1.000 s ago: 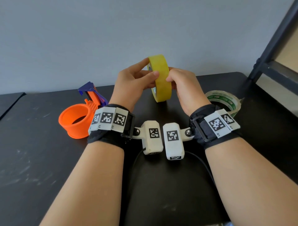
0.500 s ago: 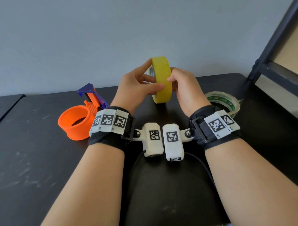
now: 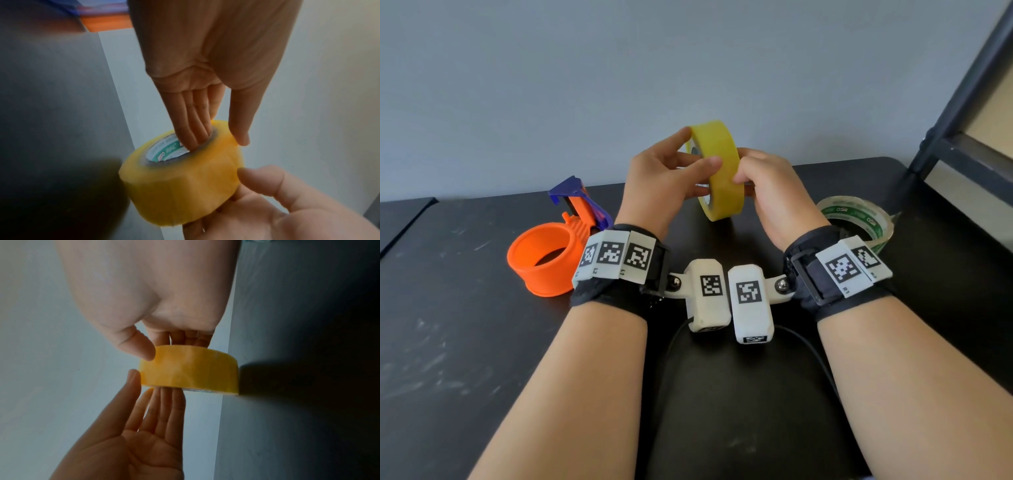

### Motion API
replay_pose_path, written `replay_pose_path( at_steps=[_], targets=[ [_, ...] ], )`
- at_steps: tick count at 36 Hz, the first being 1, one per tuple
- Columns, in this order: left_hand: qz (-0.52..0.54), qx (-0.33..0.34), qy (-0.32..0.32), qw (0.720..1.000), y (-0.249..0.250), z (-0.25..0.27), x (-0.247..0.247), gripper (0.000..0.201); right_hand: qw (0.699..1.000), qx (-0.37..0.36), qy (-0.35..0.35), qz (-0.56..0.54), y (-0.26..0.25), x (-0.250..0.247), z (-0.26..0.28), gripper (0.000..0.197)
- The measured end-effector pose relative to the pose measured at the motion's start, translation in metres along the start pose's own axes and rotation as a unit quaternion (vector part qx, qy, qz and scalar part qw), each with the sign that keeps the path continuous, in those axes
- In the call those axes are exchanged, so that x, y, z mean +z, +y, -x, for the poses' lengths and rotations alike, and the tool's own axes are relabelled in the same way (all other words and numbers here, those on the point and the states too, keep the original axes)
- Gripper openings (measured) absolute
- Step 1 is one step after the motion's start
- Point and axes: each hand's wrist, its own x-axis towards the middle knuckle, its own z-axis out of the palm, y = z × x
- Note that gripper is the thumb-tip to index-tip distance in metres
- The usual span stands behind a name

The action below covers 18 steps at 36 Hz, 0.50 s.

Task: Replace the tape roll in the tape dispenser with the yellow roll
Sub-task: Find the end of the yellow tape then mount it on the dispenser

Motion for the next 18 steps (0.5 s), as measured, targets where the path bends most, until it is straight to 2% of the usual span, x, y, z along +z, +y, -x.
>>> replay_pose_path(
  at_steps=[5,8,18],
  targets=[
    [0.014,0.004,0.025,1.0,-0.0008,-0.002,-0.0017,0.066,1.0,0.009,0.012,-0.021,-0.0011,0.0014,0.0025,0.057],
    [0.002,0.001,0.014,1.0,-0.0014,-0.002,-0.0014,0.067,0.999,0.018,0.027,-0.018,-0.0011,0.0018,0.0036,0.051],
    [-0.075,-0.021,-0.061,0.995,0.0017,0.0011,-0.0002,0.081,0.998,0.031,0.059,-0.023,-0.0034,-0.0005,0.0023,0.061]
  ],
)
